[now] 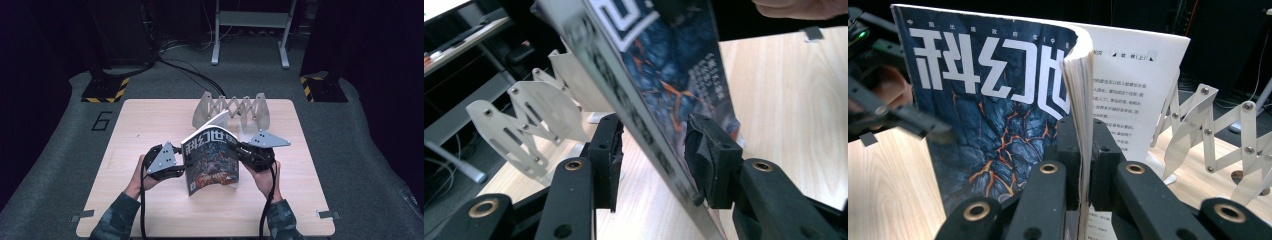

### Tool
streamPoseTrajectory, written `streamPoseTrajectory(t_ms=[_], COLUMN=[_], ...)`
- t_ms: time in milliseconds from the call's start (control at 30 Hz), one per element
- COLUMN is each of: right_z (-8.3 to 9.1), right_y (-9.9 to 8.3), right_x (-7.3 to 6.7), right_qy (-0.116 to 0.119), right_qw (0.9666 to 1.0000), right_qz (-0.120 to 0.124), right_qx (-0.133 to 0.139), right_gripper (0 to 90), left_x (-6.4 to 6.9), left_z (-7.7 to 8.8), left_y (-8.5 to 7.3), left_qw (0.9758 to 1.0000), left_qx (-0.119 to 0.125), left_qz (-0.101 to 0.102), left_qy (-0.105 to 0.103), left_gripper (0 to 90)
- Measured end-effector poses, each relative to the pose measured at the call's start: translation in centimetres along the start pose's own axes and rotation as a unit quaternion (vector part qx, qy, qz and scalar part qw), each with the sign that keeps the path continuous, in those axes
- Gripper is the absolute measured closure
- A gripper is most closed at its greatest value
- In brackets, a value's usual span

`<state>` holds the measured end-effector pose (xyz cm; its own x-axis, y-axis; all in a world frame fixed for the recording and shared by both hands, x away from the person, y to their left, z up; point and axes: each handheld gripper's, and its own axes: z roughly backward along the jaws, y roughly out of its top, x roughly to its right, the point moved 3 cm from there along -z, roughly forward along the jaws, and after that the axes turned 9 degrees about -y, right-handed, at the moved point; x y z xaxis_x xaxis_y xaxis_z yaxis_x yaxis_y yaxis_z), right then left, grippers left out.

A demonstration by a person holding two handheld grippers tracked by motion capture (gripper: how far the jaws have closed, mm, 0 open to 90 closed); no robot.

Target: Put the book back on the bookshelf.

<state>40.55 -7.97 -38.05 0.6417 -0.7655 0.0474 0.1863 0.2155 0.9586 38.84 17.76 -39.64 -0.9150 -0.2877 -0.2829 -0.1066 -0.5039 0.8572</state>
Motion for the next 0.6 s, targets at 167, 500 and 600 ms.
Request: streamPoseTrajectory(t_ms=[167, 500, 600], right_z=[0.2, -0.2, -0.6], right_y=[-0.2, -0.2, 0.0], right_x=[0.3, 2.4, 2.7], right_qy=[-0.003, -0.016, 0.002], right_qw=[1.0, 0.9985, 0.9982], right_qz=[-0.002, -0.052, -0.059], right_qx=[0.002, -0.003, -0.009], right_gripper=[77.0, 22.9, 20.8], left_x=[0.2, 0.5, 0.5], left_z=[0.2, 0.3, 0.4], left_y=[-0.2, -0.2, -0.3], left_qw=[1.0, 0.9989, 0.9986], left_qx=[0.001, 0.009, 0.01], left_qz=[-0.008, -0.03, -0.033], left_qy=[-0.003, -0.034, -0.04], left_gripper=[72.3, 76.3, 76.3])
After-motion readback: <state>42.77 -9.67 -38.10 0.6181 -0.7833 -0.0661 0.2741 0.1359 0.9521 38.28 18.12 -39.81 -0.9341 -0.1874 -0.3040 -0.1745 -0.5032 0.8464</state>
